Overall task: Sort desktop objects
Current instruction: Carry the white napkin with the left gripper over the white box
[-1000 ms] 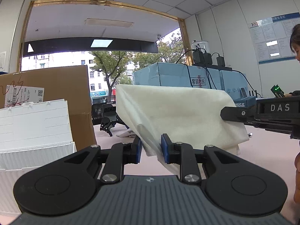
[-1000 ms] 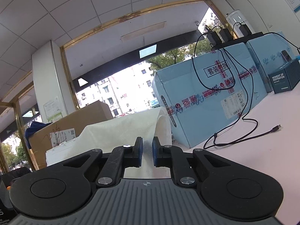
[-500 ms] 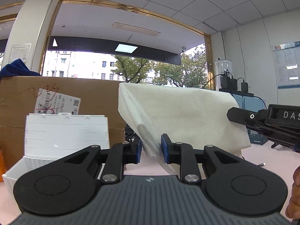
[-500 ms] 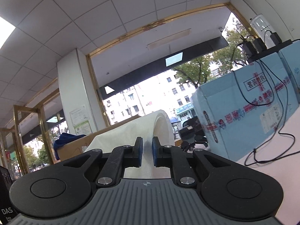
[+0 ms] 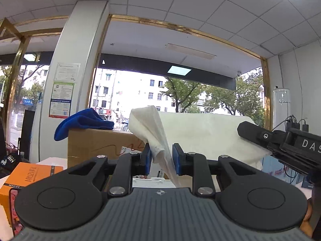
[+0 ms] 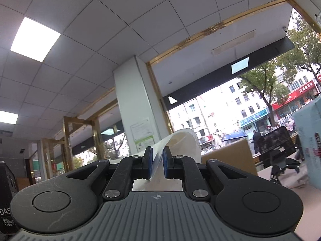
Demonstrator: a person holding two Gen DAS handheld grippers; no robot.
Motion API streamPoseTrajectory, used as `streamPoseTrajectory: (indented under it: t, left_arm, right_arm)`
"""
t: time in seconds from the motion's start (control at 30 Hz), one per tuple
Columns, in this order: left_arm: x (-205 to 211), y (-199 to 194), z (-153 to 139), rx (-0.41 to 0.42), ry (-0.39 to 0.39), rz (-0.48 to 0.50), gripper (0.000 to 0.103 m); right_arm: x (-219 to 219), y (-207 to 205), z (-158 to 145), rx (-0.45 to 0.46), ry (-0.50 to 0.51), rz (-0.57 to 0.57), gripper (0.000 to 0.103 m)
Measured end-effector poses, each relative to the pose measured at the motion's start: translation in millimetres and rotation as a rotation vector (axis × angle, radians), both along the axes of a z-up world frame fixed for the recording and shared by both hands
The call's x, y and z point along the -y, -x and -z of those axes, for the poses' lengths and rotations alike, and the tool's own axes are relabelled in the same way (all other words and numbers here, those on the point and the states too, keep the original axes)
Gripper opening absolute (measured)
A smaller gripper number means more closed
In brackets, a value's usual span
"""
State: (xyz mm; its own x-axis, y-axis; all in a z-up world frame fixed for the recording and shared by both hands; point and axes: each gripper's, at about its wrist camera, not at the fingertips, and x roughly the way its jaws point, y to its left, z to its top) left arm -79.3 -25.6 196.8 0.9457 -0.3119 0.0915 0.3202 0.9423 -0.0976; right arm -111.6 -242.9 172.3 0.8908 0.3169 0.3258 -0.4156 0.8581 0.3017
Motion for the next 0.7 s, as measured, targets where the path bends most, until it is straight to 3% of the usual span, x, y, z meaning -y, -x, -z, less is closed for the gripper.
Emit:
streamPoseTrajectory:
  t: [0.13, 0.3, 0.47, 0.57, 0.7]
  left_arm:
    - [-26, -13, -9, -0.102, 0.026, 0.021, 0.021]
    - [-46, -51, -3, -0.316, 0.085, 0.121, 0.021]
    - [-37, -87, 19, -0.464, 0.053, 0.127, 0.020]
    - [-30, -106, 32, -0.585, 0.050, 0.184, 0.020]
    - [-19, -118, 48, -0.664, 0.016, 0.207, 0.021]
  right_arm:
    - [-19, -12, -13, 0.005, -0.017, -0.037, 0.011]
    - [-27, -27, -14, -0.059, -0.007, -0.047, 0.011]
    - [-20, -55, 0, -0.214, -0.019, 0.002, 0.007]
    - [-11, -71, 6, -0.315, -0.060, 0.011, 0.007]
    - [-19, -76, 8, -0.385, -0.043, 0.071, 0.006]
